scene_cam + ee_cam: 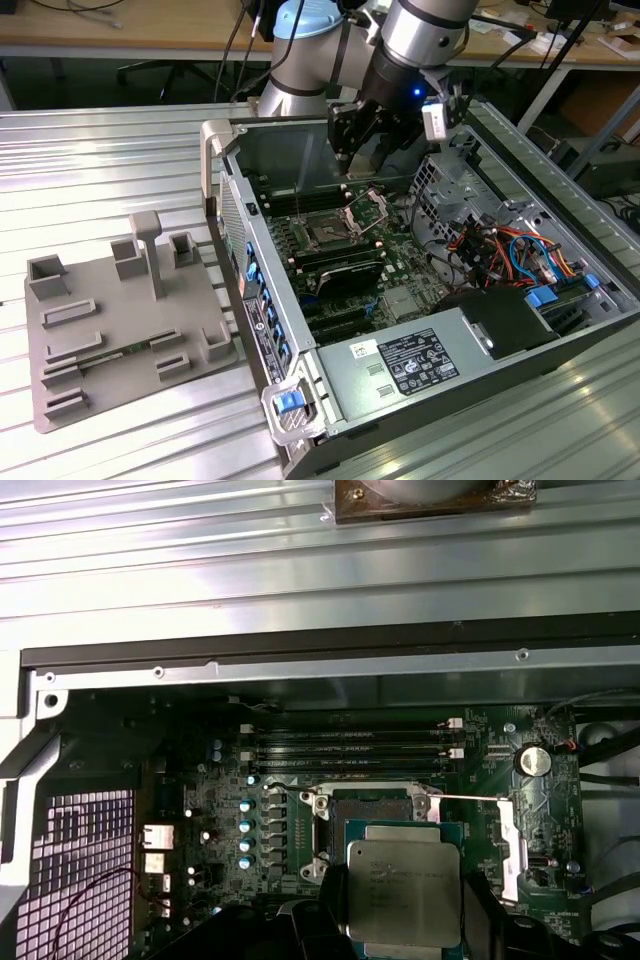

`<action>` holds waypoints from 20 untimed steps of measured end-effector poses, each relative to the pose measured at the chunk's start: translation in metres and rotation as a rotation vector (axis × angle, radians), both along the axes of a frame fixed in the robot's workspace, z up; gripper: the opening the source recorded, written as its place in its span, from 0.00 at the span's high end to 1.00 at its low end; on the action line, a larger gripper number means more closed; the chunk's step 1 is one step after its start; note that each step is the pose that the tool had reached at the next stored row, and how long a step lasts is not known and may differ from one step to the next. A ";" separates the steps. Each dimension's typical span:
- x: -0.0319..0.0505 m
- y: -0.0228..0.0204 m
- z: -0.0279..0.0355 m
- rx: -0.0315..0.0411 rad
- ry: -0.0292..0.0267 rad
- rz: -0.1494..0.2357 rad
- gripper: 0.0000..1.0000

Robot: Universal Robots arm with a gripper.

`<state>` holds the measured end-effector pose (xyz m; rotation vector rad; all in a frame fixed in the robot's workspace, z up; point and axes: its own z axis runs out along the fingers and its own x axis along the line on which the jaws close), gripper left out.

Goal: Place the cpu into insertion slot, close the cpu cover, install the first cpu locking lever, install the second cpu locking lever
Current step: 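Place the cpu into insertion slot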

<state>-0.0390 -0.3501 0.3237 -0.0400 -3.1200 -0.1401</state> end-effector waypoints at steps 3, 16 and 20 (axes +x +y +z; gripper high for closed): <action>0.0000 0.0000 -0.0005 0.0000 0.0000 0.000 0.45; 0.0000 0.0000 -0.0029 -0.0001 0.0000 0.000 0.45; 0.0000 0.0000 -0.0035 -0.0001 0.0000 0.000 0.45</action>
